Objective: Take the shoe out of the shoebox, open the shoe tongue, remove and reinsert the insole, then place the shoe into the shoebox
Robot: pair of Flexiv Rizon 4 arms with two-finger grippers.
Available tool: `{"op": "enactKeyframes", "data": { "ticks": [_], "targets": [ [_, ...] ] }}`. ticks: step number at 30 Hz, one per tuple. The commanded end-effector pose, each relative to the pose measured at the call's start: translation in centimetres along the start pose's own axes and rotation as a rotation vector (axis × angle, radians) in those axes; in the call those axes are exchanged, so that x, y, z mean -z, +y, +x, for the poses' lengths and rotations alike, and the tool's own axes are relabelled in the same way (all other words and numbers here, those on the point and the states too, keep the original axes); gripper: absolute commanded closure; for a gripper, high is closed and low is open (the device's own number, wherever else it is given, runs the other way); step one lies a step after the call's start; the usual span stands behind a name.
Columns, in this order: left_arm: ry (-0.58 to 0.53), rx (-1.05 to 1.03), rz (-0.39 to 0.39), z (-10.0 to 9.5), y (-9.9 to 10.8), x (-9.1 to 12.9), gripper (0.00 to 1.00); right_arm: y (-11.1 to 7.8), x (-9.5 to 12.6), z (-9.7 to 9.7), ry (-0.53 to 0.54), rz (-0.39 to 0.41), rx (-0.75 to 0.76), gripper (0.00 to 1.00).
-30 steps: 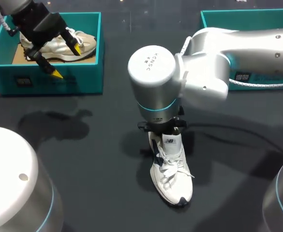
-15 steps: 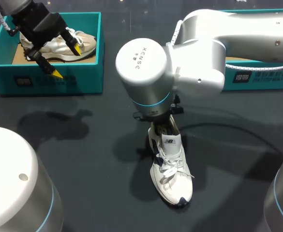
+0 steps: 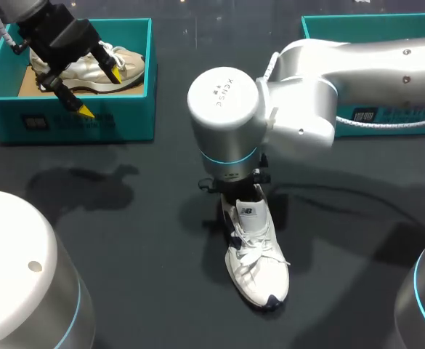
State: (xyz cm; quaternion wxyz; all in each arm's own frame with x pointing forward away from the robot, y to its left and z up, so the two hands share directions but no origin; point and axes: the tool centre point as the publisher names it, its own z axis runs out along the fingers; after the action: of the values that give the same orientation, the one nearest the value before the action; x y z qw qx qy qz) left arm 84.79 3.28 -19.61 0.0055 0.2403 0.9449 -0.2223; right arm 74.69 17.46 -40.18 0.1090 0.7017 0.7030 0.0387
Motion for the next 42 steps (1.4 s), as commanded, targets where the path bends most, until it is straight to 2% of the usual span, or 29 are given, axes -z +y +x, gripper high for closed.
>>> {"op": "enactKeyframes", "data": {
  "ticks": [1, 6, 10, 16, 21, 27, 37, 42],
  "targets": [
    [0.001, 0.000, -0.003, 0.1, 0.0, 0.1, 0.00, -1.4, -1.8, 0.3, -0.001, 0.026, -0.004, 1.00],
    [0.001, 0.000, -0.003, 0.1, 0.0, 0.1, 0.00, -3.3, -1.4, -0.2, -0.008, 0.059, -0.016, 1.00],
    [0.001, 0.000, -0.003, 0.1, 0.0, 0.1, 0.00, -4.0, 0.3, -0.9, -0.019, 0.060, -0.025, 1.00],
    [0.001, 0.000, -0.003, 0.1, 0.0, 0.1, 0.00, -3.0, 2.8, -1.5, 0.006, 0.036, 0.020, 1.00],
    [0.001, 0.000, -0.003, 0.1, 0.0, 0.1, 0.00, -2.0, 3.9, -2.1, 0.061, 0.080, 0.083, 1.00],
    [0.001, 0.000, -0.003, 0.1, 0.0, 0.1, 0.00, -1.7, 4.3, -2.3, 0.091, 0.137, 0.127, 1.00],
    [0.001, 0.000, -0.003, 0.1, 0.0, 0.1, 0.00, -2.0, 5.1, -2.2, 0.116, 0.149, 0.227, 1.00],
    [0.001, 0.000, -0.003, 0.1, 0.0, 0.1, 0.00, -2.4, 5.5, -2.3, 0.103, 0.184, 0.257, 0.98]
  ]
}}
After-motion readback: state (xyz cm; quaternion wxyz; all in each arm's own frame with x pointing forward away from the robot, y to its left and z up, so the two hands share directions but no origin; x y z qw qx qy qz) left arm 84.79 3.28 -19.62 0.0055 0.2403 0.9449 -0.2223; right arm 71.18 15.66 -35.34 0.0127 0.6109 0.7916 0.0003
